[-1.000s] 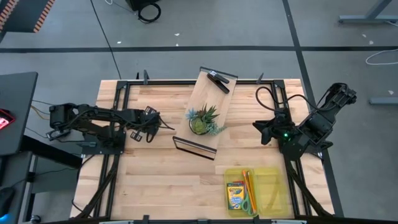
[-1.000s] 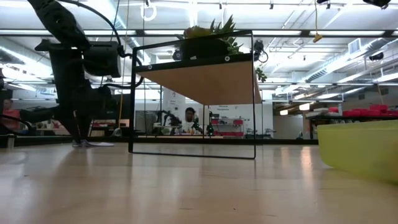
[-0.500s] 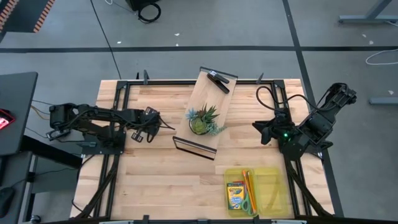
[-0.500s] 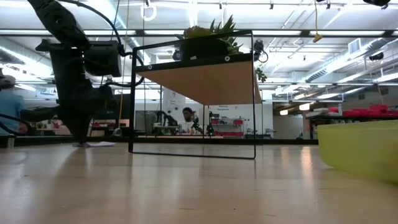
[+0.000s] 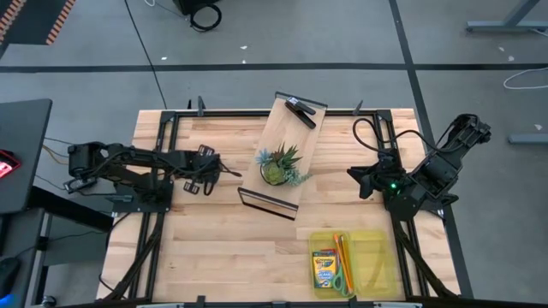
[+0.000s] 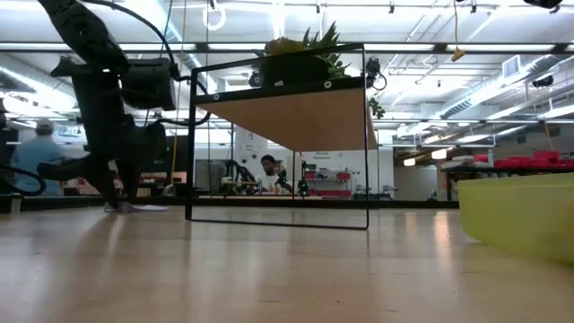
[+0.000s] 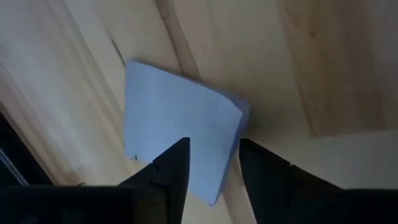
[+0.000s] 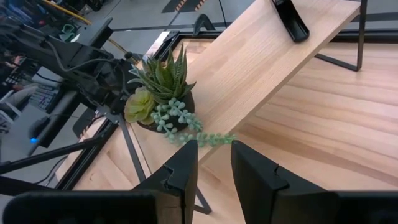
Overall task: Pack school essentials
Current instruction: Put the white sticky note into the yellow supply box
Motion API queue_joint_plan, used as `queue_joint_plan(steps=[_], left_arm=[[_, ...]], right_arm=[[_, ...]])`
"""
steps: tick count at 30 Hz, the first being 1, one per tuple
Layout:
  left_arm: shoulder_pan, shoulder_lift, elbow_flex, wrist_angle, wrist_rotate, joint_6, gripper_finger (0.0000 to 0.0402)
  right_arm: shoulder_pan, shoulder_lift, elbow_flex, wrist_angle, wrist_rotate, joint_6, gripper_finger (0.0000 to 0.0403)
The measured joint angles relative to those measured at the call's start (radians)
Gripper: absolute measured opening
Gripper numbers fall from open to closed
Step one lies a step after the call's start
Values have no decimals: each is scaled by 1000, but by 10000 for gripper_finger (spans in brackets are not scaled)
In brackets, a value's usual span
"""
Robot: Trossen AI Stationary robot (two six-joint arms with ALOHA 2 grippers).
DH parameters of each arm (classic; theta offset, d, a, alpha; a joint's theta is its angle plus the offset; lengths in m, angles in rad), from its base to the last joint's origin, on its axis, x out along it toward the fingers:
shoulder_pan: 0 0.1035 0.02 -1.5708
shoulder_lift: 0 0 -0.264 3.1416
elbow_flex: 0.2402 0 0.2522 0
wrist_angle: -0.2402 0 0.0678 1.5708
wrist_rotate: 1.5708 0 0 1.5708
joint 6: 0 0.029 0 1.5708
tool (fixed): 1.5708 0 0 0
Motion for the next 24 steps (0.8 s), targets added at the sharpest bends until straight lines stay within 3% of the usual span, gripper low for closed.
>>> queue_joint_plan(steps=[4, 24], left_arm=[[0, 2, -23, 23, -42, 18, 146], [0, 77, -19, 50, -54, 18, 89]], right_arm=[[0, 0, 0, 7, 0, 0, 103], [0, 1, 0, 35, 0, 0, 103]])
